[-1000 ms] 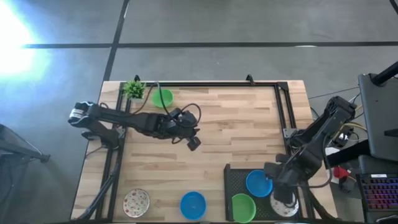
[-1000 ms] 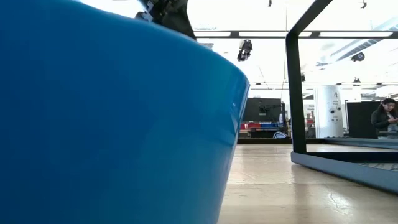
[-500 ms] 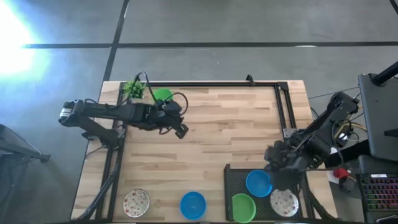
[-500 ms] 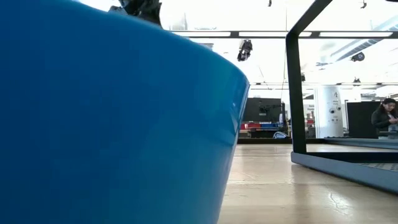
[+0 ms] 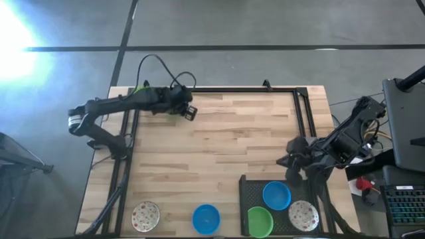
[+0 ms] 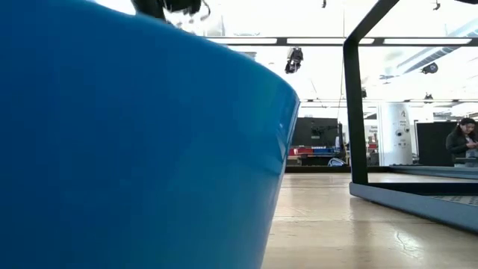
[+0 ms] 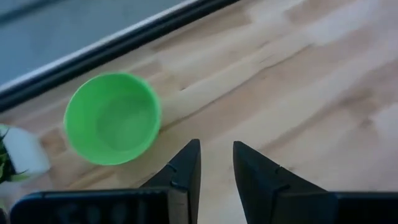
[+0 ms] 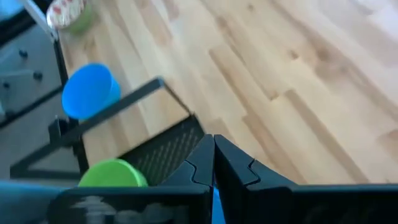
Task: Pick & Place Mini bowls
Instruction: Stack the green bowl on top of the green bowls on the shelf
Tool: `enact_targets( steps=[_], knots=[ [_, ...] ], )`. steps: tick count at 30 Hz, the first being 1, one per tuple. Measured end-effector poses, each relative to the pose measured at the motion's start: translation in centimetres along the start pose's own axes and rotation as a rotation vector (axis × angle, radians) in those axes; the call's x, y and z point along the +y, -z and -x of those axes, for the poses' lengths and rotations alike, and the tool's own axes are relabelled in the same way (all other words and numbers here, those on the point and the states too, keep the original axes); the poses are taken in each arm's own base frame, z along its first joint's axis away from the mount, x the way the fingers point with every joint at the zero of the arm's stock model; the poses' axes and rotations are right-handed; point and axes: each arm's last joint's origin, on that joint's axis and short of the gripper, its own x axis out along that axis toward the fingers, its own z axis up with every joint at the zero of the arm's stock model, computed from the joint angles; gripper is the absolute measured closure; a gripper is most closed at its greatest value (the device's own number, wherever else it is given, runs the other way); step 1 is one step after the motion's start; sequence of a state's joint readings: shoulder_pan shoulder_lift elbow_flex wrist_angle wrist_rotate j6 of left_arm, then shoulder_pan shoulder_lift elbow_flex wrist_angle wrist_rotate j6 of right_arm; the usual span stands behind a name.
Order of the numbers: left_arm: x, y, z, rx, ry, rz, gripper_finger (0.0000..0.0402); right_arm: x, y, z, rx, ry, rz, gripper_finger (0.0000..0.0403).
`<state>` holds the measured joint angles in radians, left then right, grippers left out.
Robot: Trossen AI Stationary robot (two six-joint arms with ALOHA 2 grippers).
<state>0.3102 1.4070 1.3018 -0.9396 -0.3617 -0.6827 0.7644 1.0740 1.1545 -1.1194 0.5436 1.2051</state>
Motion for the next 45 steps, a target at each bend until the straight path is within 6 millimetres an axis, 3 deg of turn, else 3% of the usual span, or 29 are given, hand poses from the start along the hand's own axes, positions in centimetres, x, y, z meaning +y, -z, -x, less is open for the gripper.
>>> enact_targets(
  steps=[9, 16, 34, 45],
  knots=[
    [4.3, -1.1, -5.1, 0.131, -0.081, 0.088, 0.0314, -0.4, -0.3, 0.5, -0.055, 0.003, -0.011, 0.0394],
    [5.7, -1.0, -8.7, 0.114, -0.082, 0.055, 0.0314, -0.4, -0.3, 0.5, -0.062, 0.005, -0.015, 0.0394],
    [5.8, -0.1, -14.7, 0.152, -0.077, 0.037, 0.0314, -0.4, -0.3, 0.5, -0.061, 0.006, -0.044, 0.0394],
    [5.7, 0.6, -16.7, 0.199, -0.101, 0.013, 0.0322, -0.4, -0.3, 0.4, -0.06, 0.007, -0.061, 0.0394]
  ],
)
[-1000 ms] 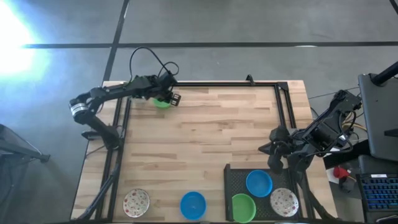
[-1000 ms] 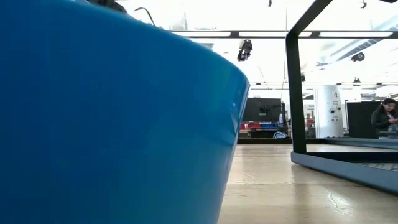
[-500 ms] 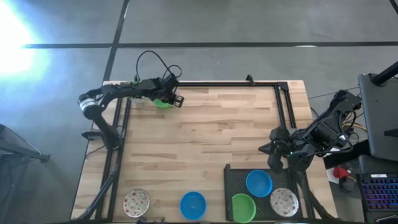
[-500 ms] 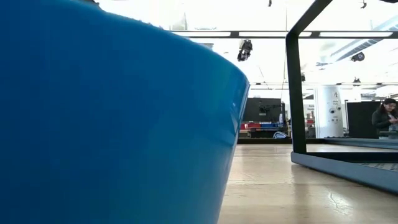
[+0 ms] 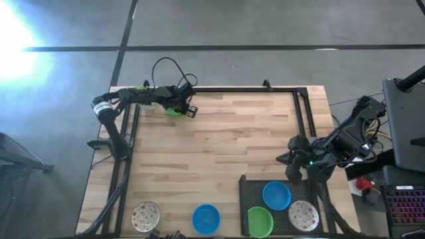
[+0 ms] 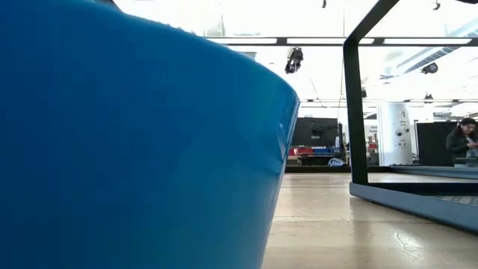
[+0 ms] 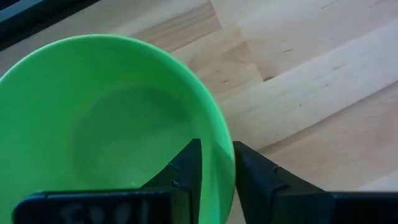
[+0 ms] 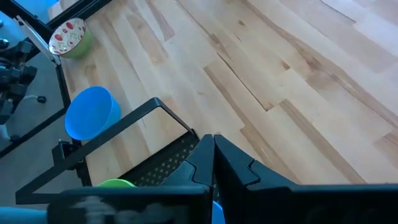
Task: Pick & Place Mini bowls
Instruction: Stack the green bowl on top of the green bowls on the shelf
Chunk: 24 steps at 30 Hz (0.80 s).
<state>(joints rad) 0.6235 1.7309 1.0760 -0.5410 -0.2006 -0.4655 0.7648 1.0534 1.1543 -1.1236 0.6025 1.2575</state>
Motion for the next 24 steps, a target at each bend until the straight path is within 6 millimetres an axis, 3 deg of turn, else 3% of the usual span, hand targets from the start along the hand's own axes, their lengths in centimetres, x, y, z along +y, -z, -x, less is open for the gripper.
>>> enact_targets(
  steps=[5, 12, 20, 24],
  knots=[
    [0.0, 0.0, 0.0, -0.001, -0.003, -0.041, 0.0388, 0.0, 0.0, 0.0, 0.0, 0.0, 0.0, 0.0394],
    [-0.3, 0.0, 0.8, -0.019, 0.008, -0.088, 0.0399, 0.1, 0.0, 0.0, -0.001, -0.006, -0.008, 0.0394],
    [-2.4, -0.6, 5.0, -0.139, 0.04, -0.163, 0.0401, 0.1, -0.1, 0.0, -0.016, -0.005, 0.023, 0.0394],
    [-4.7, -0.5, 7.3, -0.208, 0.088, -0.291, 0.0401, 0.1, -0.3, -0.1, -0.101, 0.03, 0.056, 0.0394]
  ],
)
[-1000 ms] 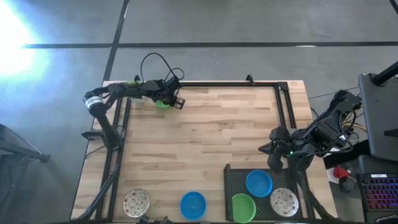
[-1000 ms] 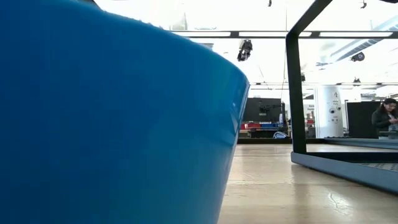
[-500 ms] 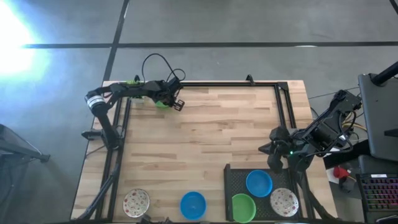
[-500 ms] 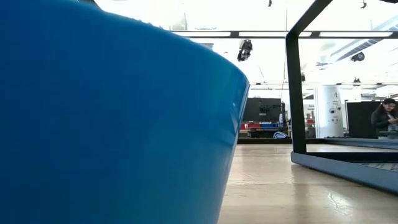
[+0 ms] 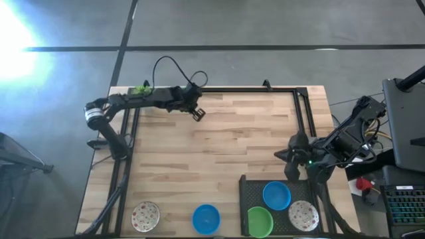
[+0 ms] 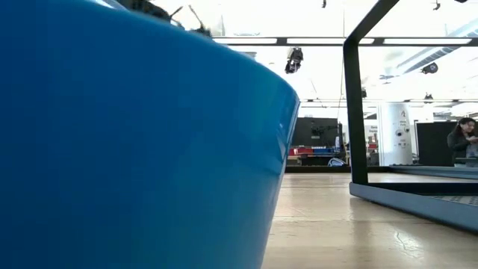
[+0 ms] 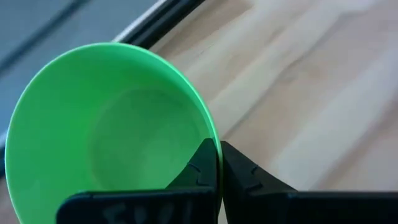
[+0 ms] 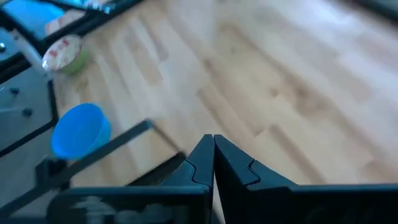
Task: Pick & Place Mini bowls
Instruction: Stack the green bowl on top of the green bowls on the shelf
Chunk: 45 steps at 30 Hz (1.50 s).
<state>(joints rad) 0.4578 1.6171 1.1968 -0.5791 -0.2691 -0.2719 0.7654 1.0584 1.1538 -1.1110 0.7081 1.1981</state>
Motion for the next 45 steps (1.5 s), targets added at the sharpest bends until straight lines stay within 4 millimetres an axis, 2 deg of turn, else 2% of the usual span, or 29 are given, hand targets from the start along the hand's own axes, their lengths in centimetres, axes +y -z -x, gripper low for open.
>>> enact_targets(
  steps=[5, 12, 20, 24, 29, 37, 45],
  knots=[
    [-3.5, -0.7, 2.3, -0.088, 0.02, -0.197, 0.0401, -0.1, -0.4, -0.1, -0.136, 0.06, 0.039, 0.0375],
    [-8.3, -0.8, 6.1, -0.227, 0.008, -0.473, 0.0401, -0.3, -1.3, -0.3, -0.285, 0.13, 0.008, 0.0312],
    [-12.8, 0.1, 9.7, -0.403, 0.019, -0.746, 0.0401, 0.2, -3.5, -2.7, -0.377, 0.198, 0.014, 0.0247],
    [-14.6, 1.0, 11.0, -0.479, -0.059, -0.902, 0.0401, 0.5, -4.7, -4.0, -0.411, 0.224, -0.009, 0.0232],
    [-15.7, 1.9, 11.9, -0.511, -0.116, -1.04, 0.0401, 0.8, -5.9, -5.4, -0.41, 0.208, -0.001, 0.0227],
    [-17.2, 2.8, 11.3, -0.497, -0.269, -1.287, 0.0401, 3.1, -7.9, -8.7, -0.474, 0.177, 0.242, 0.0227],
    [-17.7, 3.2, 11.3, -0.484, -0.349, -1.363, 0.0401, 3.2, -8.5, -10.9, -0.51, 0.295, 0.286, 0.0232]
  ],
)
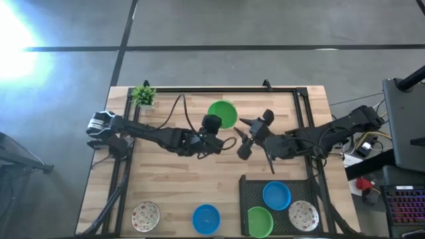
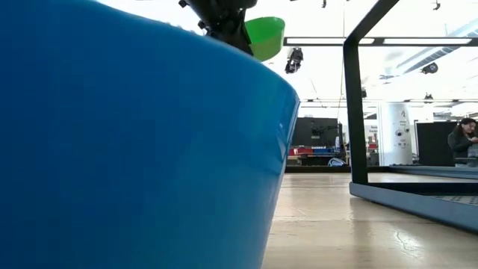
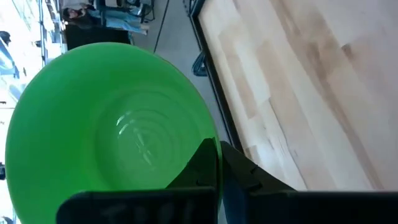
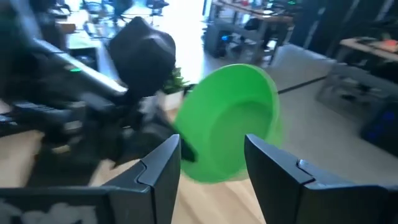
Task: Pick & Place Mini bowls
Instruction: Stack the green bowl on top of the green bowls on the shelf
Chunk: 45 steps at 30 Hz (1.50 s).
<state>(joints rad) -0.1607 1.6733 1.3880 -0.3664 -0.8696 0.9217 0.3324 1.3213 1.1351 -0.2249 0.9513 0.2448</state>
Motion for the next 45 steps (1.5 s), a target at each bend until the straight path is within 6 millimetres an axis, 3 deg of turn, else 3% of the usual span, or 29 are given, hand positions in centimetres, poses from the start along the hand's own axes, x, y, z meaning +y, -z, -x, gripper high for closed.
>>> enact_targets(
  steps=[17, 23, 27, 32, 45],
  knots=[
    [-0.6, -1.2, 1.7, -0.034, -0.027, -0.103, 0.0401, -1.3, 0.2, -2.2, 0.009, 0.129, -0.061, 0.0238],
    [-0.6, -1.5, 2.1, -0.028, -0.057, -0.098, 0.0402, -1.6, 0.2, -2.8, 0.031, 0.084, -0.075, 0.0251],
    [-0.6, -1.5, 2.1, -0.026, -0.061, -0.101, 0.0402, -1.7, 0.2, -2.9, 0.036, 0.072, -0.084, 0.0285],
    [-0.6, -1.6, 2.1, -0.032, -0.059, -0.099, 0.0402, -1.7, 0.2, -3.0, 0.038, 0.075, -0.097, 0.0376],
    [-0.6, -1.7, 2.1, -0.06, -0.045, -0.113, 0.0368, -1.7, 0.2, -3.0, 0.044, 0.062, -0.094, 0.0394]
  ],
)
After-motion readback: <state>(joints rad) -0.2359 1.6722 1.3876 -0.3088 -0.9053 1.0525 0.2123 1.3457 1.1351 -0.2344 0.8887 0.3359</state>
